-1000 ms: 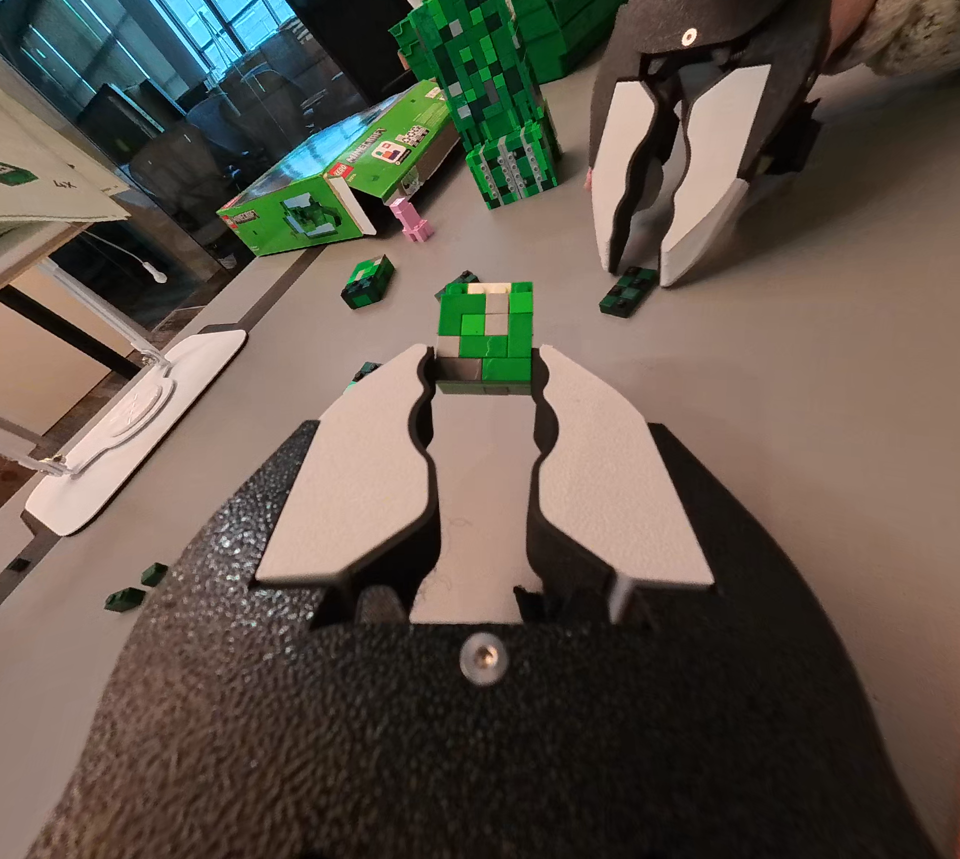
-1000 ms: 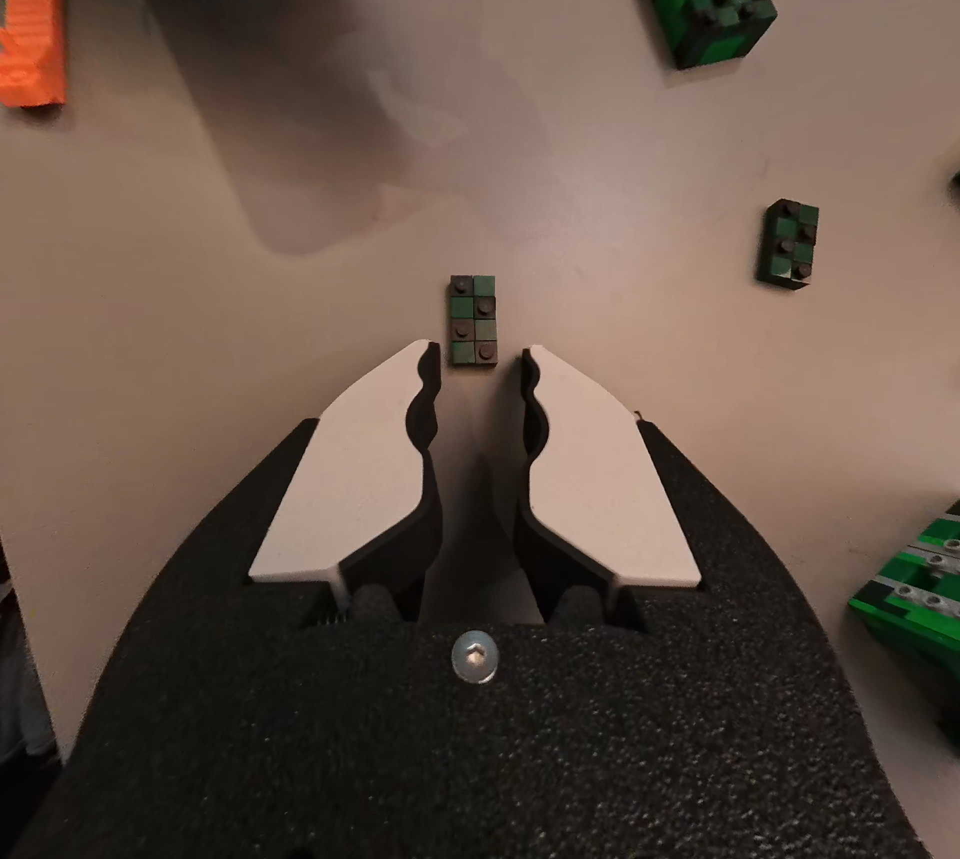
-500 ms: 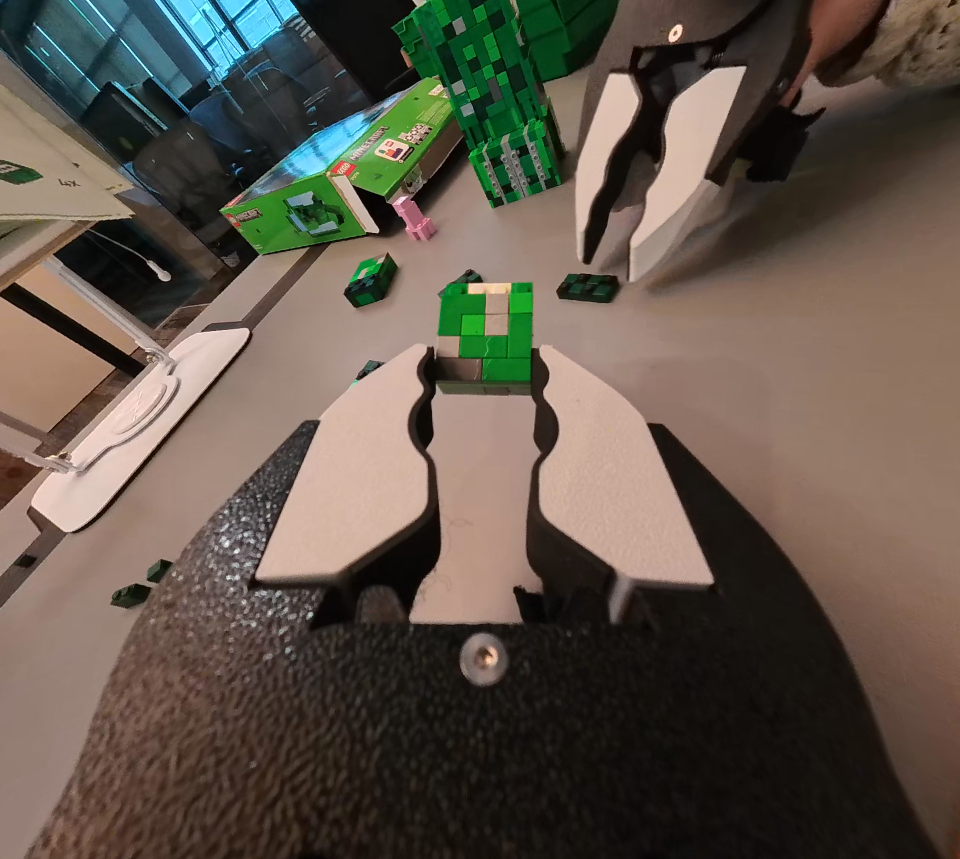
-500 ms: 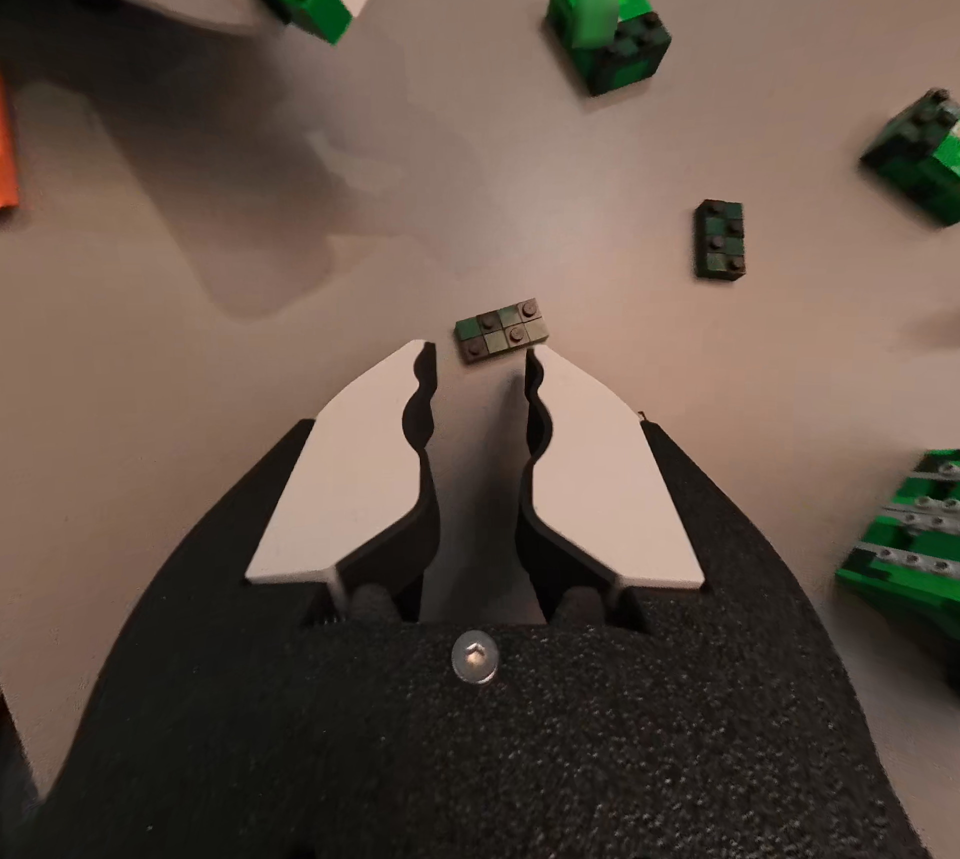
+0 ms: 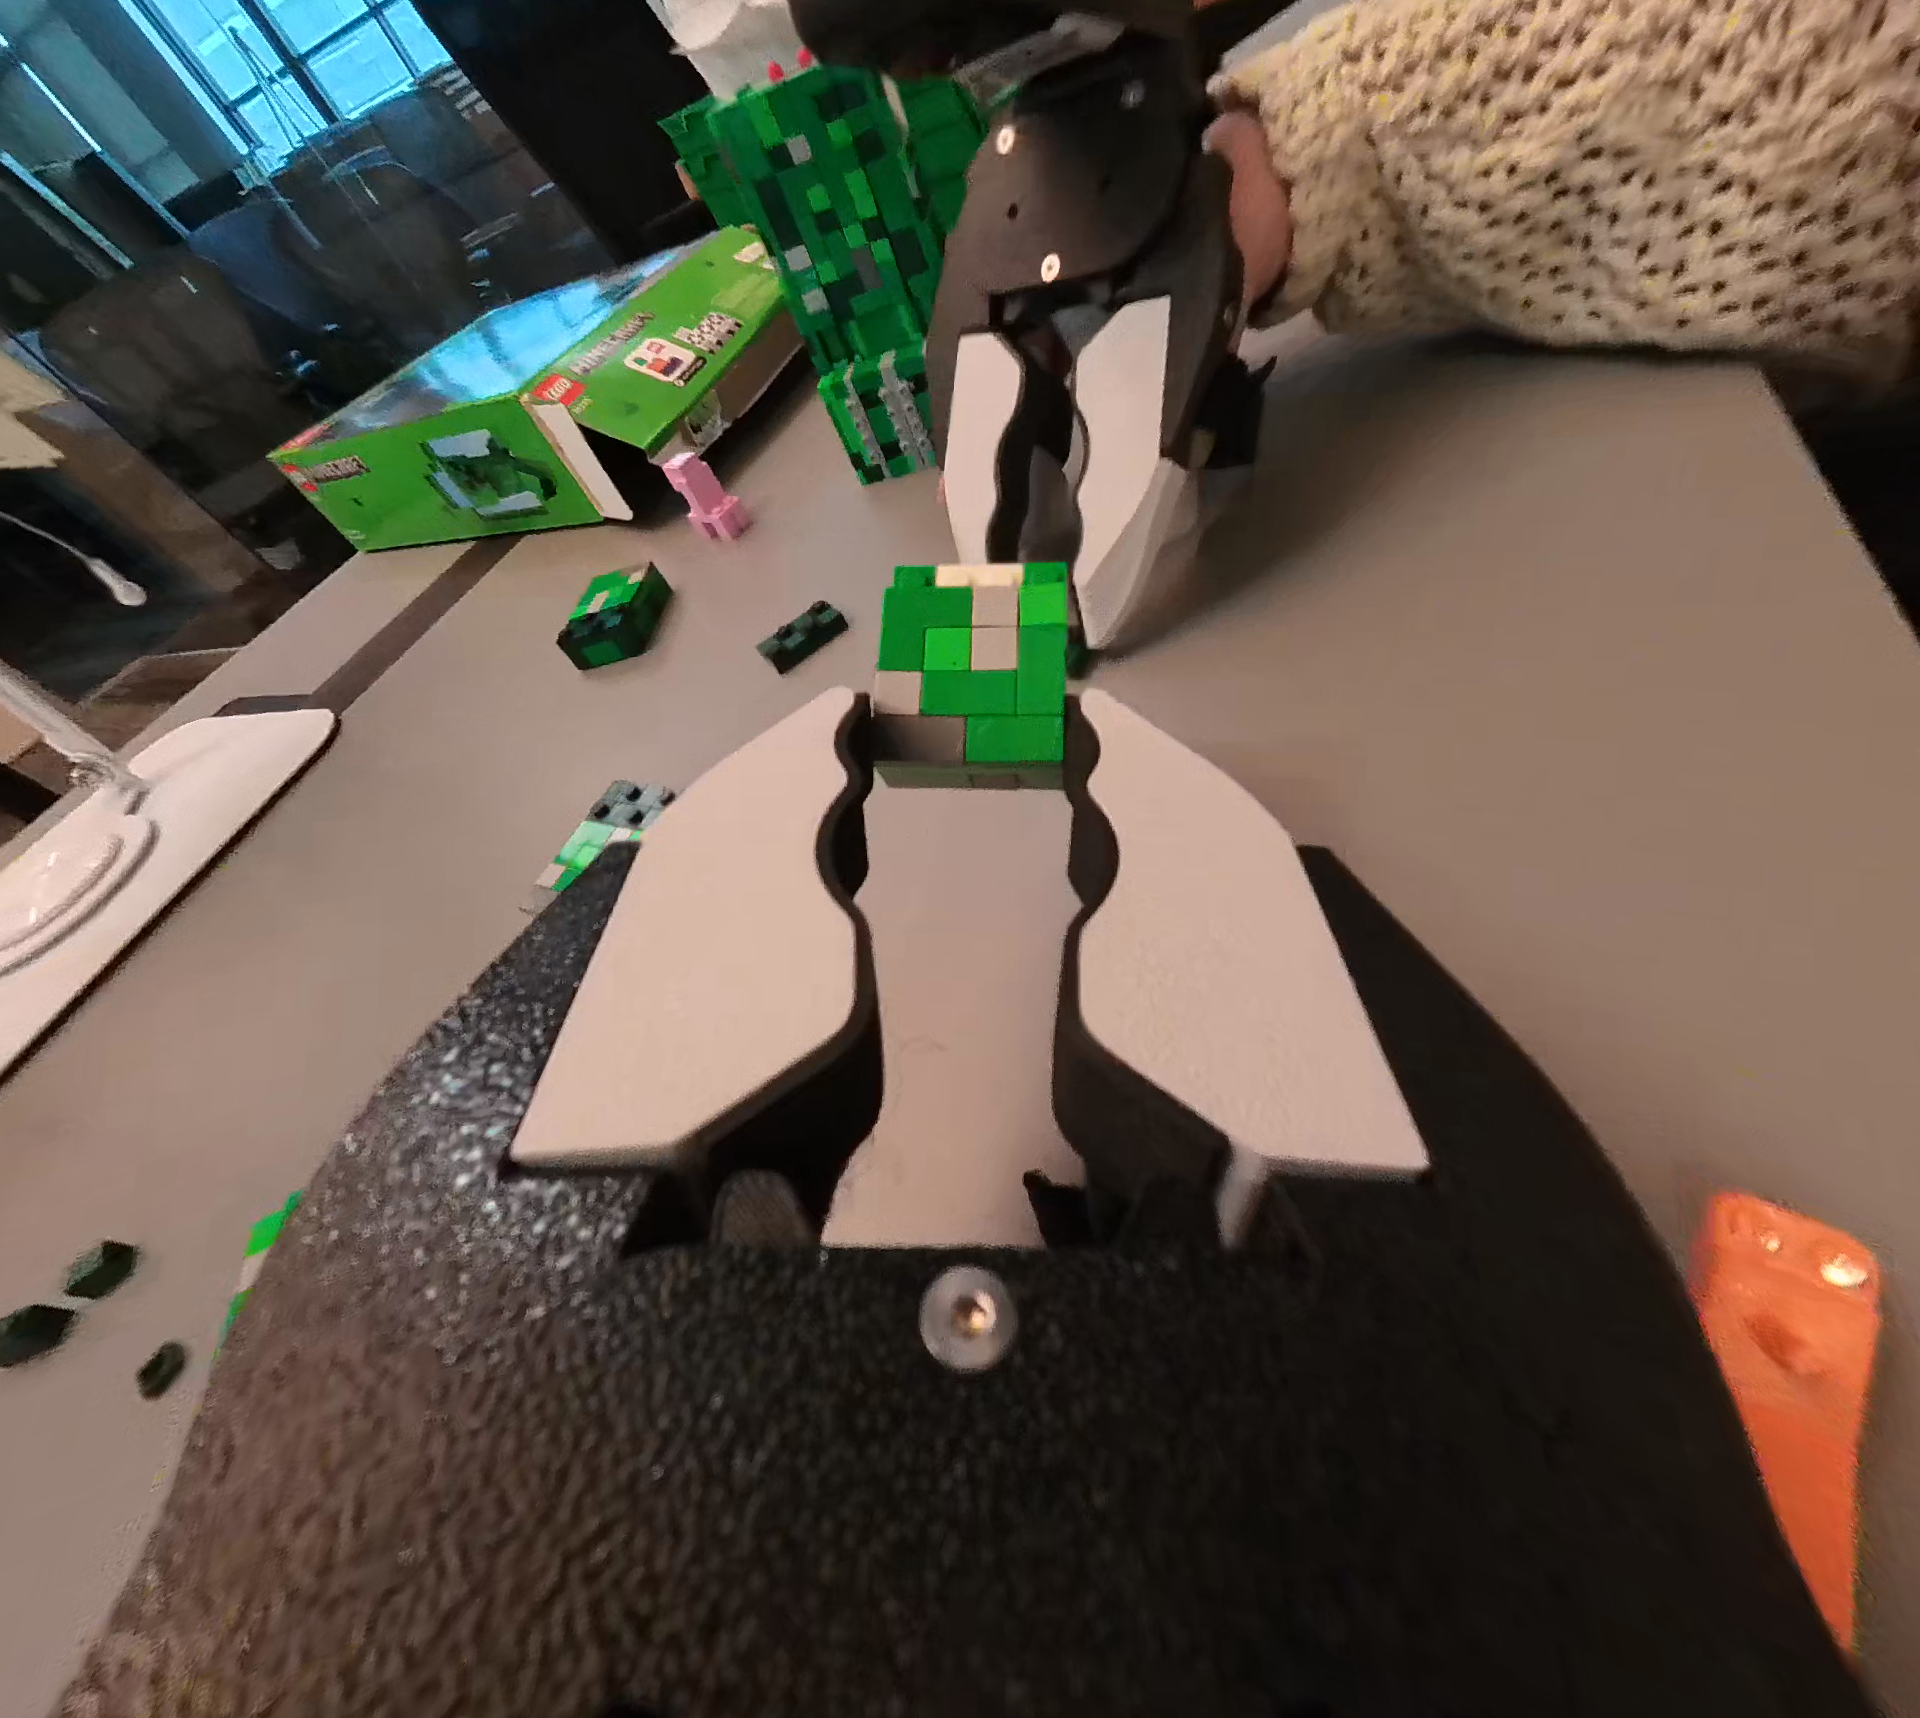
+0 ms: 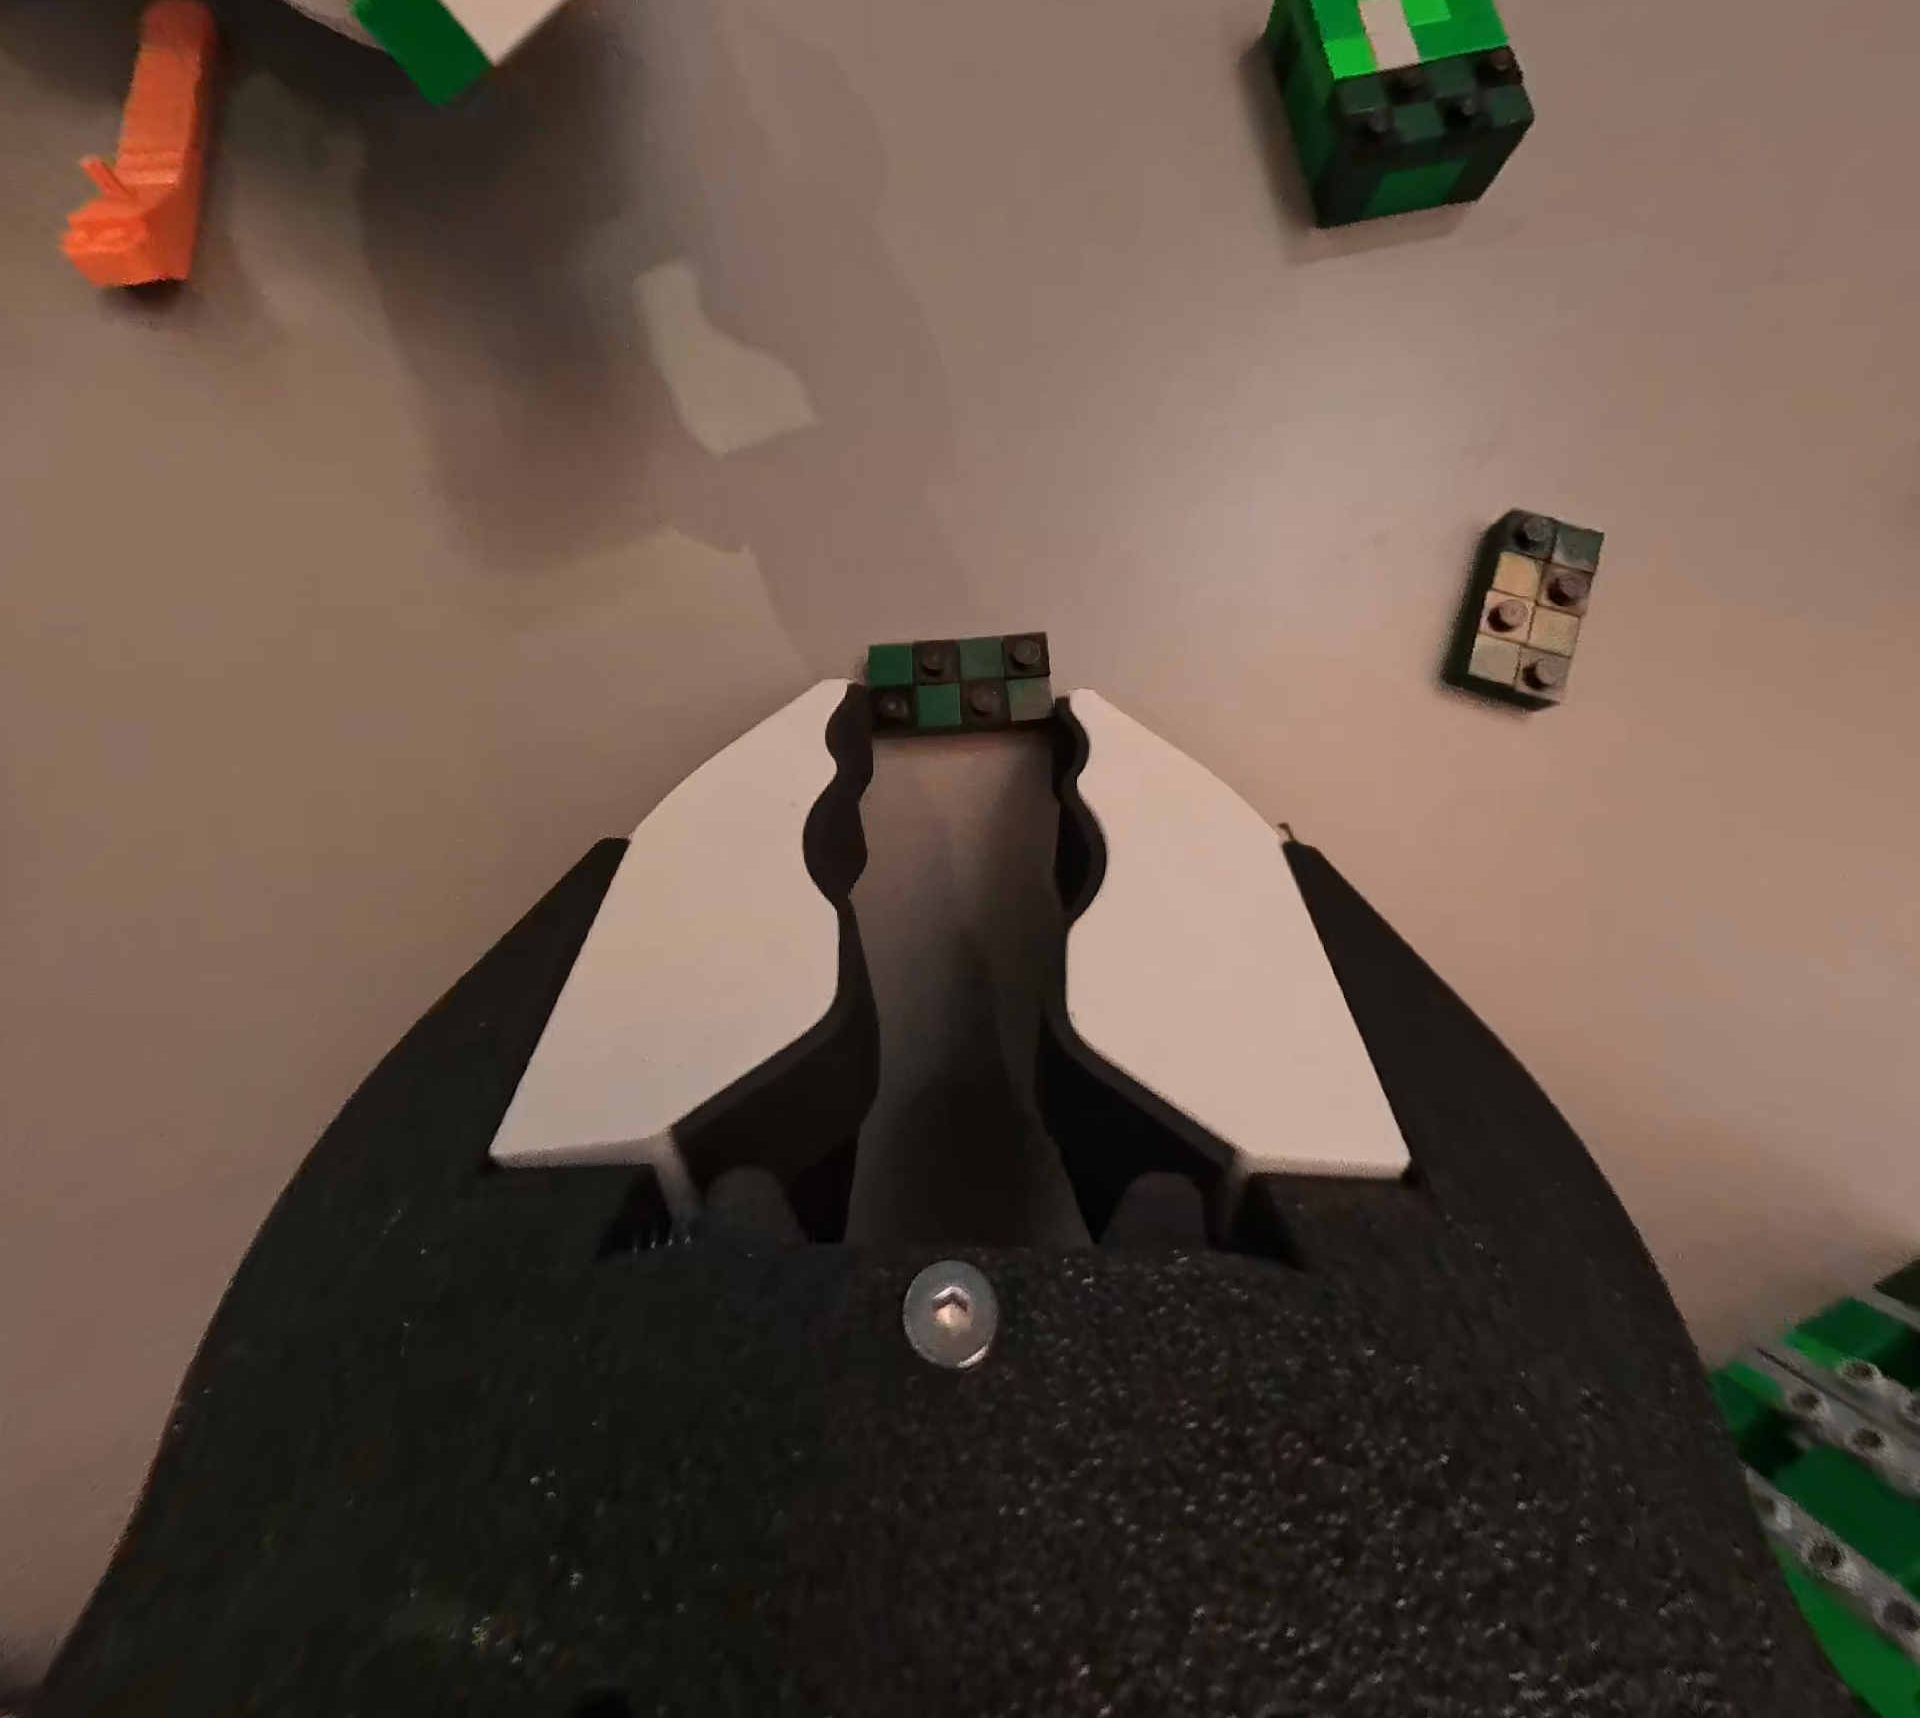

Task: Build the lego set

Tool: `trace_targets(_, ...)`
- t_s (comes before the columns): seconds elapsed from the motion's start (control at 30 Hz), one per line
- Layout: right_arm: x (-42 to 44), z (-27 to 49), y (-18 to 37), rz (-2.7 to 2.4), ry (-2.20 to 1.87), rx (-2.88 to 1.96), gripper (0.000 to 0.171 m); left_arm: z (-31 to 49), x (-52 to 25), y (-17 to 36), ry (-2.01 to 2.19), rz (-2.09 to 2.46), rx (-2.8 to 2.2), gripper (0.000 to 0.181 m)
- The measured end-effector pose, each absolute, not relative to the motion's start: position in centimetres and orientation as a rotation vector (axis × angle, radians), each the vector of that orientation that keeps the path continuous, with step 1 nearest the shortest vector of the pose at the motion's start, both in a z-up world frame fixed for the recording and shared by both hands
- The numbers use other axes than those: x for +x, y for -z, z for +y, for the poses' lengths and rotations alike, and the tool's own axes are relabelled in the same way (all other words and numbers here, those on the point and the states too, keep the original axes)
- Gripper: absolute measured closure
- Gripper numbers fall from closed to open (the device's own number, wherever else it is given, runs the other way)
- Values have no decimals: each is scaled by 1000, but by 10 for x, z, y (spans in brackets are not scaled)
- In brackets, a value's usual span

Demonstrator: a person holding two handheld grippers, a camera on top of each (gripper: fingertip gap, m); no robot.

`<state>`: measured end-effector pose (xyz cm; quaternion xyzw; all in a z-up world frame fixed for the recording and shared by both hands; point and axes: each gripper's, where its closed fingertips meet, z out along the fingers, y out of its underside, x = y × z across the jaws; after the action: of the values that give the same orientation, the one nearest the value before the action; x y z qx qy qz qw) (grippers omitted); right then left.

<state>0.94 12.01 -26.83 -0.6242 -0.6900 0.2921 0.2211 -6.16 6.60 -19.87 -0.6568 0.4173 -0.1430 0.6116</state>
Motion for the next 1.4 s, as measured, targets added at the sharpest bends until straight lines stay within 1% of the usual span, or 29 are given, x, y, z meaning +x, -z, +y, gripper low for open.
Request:
trace_targets(0.07, 9, 117, 267, -1960, -809, -1738, 139, 68, -60, 194, 366, 906, -1522, 146)
trace_targets(0.13, 5, 116, 253, -1996, -790, -1703, 139, 71, -61, 188, 398, 826, -1522, 146)
trace_targets(0.33, -25, 98, 148, -2090, -805, -1459, 139, 70, -59, 166, 507, 654, -1446, 146)
trace_targets(0.4, -35, 86, 131, -2198, -773, -1398, 139, 69, -61, 163, 489, 651, -1423, 146)
trace_targets(0.53, -43, 75, 134, -2444, -544, -1363, 139, 69, -63, 162, 503, 634, -1413, 146)
trace_targets(0.63, -48, 72, 136, -2531, -438, -1334, 139, 71, -66, 162, 510, 618, -1416, 146)
trace_targets(0.87, -54, 70, 140, -2648, -270, -1314, 138, 70, -67, 162, 486, 640, -1407, 146)
trace_targets(1.4, -48, 68, 139, -2814, 79, -1445, 139, 68, -63, 163, 439, 682, -1389, 146)
